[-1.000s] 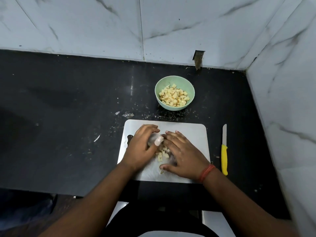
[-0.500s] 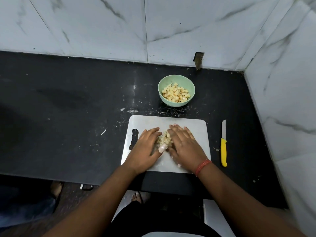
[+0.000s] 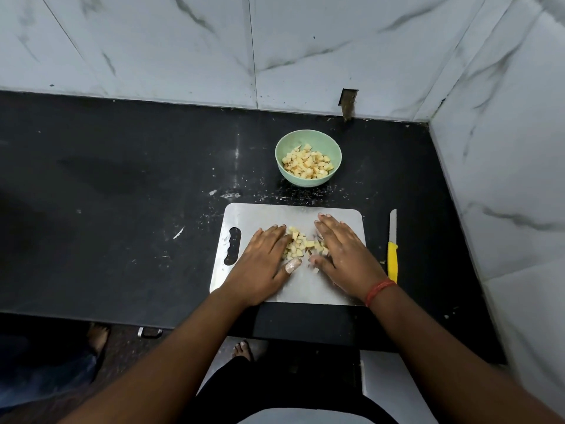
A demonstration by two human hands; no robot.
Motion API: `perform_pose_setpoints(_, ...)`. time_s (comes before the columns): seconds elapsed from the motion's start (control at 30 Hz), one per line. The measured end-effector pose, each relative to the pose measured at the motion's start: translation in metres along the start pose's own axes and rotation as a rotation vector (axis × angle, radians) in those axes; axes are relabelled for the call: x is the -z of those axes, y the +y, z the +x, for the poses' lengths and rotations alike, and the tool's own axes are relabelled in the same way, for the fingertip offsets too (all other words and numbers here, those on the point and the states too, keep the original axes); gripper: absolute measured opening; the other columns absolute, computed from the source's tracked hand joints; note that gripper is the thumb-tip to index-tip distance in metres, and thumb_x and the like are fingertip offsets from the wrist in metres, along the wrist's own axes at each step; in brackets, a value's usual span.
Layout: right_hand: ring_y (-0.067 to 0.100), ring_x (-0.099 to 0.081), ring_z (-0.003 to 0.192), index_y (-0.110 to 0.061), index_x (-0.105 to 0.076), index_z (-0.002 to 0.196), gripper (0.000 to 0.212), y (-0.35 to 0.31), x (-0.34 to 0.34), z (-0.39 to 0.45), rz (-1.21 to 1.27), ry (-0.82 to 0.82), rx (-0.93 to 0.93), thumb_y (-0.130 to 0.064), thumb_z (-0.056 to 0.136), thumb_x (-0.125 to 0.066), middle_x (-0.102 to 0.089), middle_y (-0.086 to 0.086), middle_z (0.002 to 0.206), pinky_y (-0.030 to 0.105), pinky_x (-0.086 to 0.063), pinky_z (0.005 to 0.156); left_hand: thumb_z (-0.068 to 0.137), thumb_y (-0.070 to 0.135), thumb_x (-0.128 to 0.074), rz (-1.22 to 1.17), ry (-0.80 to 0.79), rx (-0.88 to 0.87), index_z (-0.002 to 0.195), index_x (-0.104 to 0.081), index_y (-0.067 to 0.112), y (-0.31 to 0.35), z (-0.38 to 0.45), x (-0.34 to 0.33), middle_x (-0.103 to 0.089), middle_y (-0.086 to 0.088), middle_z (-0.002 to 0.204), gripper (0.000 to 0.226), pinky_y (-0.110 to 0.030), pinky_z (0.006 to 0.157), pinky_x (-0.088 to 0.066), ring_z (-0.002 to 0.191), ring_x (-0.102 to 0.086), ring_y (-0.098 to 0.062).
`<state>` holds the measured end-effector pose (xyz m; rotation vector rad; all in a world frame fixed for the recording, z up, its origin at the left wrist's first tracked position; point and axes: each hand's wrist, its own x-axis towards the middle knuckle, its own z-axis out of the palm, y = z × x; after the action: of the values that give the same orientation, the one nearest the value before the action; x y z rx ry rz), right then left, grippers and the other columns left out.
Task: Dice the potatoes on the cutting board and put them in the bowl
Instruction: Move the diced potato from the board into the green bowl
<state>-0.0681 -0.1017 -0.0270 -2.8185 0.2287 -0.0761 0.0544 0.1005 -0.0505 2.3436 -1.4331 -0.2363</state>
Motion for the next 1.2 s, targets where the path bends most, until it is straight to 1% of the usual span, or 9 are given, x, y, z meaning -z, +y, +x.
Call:
perform_pose_setpoints(0.07, 0.013, -0.01, 0.15, -0.016, -0.022, 0.155, 0.072, -0.002, -0.002, 0.003, 0.012, 0.022, 0.005, -0.053, 0.098, -0.043, -0.015, 0.0, 0.163, 0.034, -0.008, 0.123, 0.105, 0.064, -0.023, 0.003, 0.014, -0.013, 0.155, -0.038, 0.01, -0.002, 0.002, -0.004, -0.035, -0.011, 0.162, 0.075, -0.047, 0.128, -0.016, 0.153, -0.026, -0.025)
perform_pose_setpoints(0.23, 0.012, 0.005, 0.151, -0.023, -0.007, 0.157, 0.082, -0.001, -0.01, 0.01, -0.127, -0.146, 0.122, -0.068, 0.093, -0.032, -0.002, -0.006, 0.165, 0.037, -0.003, 0.123, 0.097, 0.054, -0.055, -0.004, 0.081, -0.064, 0.144, -0.049, 0.005, -0.009, 0.01, -0.009, -0.046, -0.013, 0.149, 0.068, -0.046, 0.119, -0.036, 0.138, -0.04, -0.029)
perform_pose_setpoints(0.37, 0.016, -0.006, 0.151, -0.023, -0.016, 0.157, 0.067, -0.009, -0.019, 0.028, -0.125, -0.095, 0.165, -0.052, 0.099, -0.036, -0.012, -0.006, 0.164, 0.039, -0.008, 0.123, 0.093, 0.058, -0.056, 0.036, 0.152, -0.08, 0.134, -0.053, 0.008, -0.013, 0.017, -0.013, -0.051, -0.01, 0.133, 0.064, -0.045, 0.102, -0.047, 0.115, -0.047, -0.027)
perform_pose_setpoints(0.47, 0.02, -0.024, 0.147, -0.017, -0.034, 0.151, 0.058, -0.01, -0.026, 0.039, -0.08, -0.033, 0.195, -0.043, 0.1, -0.042, -0.033, -0.003, 0.157, 0.038, -0.021, 0.121, 0.094, 0.059, -0.053, 0.047, 0.136, -0.083, 0.124, -0.053, 0.01, -0.016, 0.025, -0.012, -0.05, -0.009, 0.123, 0.057, -0.042, 0.094, -0.047, 0.103, -0.045, -0.024)
perform_pose_setpoints(0.6, 0.021, -0.046, 0.121, -0.015, -0.053, 0.133, 0.039, -0.008, -0.032, 0.042, -0.008, 0.097, 0.193, -0.029, 0.096, -0.053, -0.053, -0.001, 0.133, 0.038, -0.044, 0.101, 0.095, 0.051, -0.053, 0.037, 0.144, -0.118, 0.104, -0.049, 0.014, -0.02, 0.035, -0.008, -0.048, -0.007, 0.106, 0.039, -0.036, 0.081, -0.042, 0.09, -0.041, -0.019)
perform_pose_setpoints(0.77, 0.022, -0.046, 0.095, -0.018, -0.057, 0.115, 0.022, -0.009, -0.029, 0.049, -0.065, 0.152, 0.161, -0.028, 0.097, -0.048, -0.055, -0.001, 0.11, 0.037, -0.045, 0.08, 0.094, 0.037, -0.048, 0.071, 0.149, -0.124, 0.089, -0.054, 0.013, -0.019, 0.044, -0.006, -0.052, -0.006, 0.089, 0.026, -0.037, 0.07, -0.039, 0.077, -0.049, -0.025)
perform_pose_setpoints(0.9, 0.022, -0.046, 0.083, -0.015, -0.059, 0.098, 0.027, -0.011, -0.024, 0.057, -0.055, 0.161, 0.171, -0.026, 0.1, -0.034, -0.054, 0.003, 0.095, 0.037, -0.043, 0.072, 0.092, 0.038, -0.043, 0.036, 0.135, -0.006, 0.084, -0.058, 0.014, -0.016, 0.046, 0.001, -0.059, -0.004, 0.08, 0.029, -0.033, 0.058, -0.033, 0.068, -0.057, -0.028)
perform_pose_setpoints(1.07, 0.025, -0.053, 0.072, -0.011, -0.059, 0.084, 0.021, -0.014, -0.019, 0.067, -0.003, 0.174, 0.199, -0.023, 0.092, -0.043, -0.057, 0.007, 0.08, 0.038, -0.046, 0.064, 0.1, 0.059, -0.031, -0.079, 0.132, 0.155, 0.074, -0.043, 0.021, -0.006, 0.047, 0.013, -0.051, 0.004, 0.069, 0.048, -0.034, 0.059, -0.028, 0.067, -0.05, -0.023)
perform_pose_setpoints(1.2, 0.025, -0.057, 0.076, -0.011, -0.061, 0.086, 0.028, -0.024, -0.007, 0.071, 0.17, 0.213, -0.056, -0.031, 0.099, -0.045, -0.061, 0.007, 0.082, 0.035, -0.045, 0.066, 0.094, 0.073, -0.024, -0.377, 0.249, 0.367, 0.069, -0.04, 0.018, 0.006, 0.055, 0.022, -0.05, -0.002, 0.061, 0.063, -0.042, 0.06, -0.037, 0.063, -0.049, -0.024)
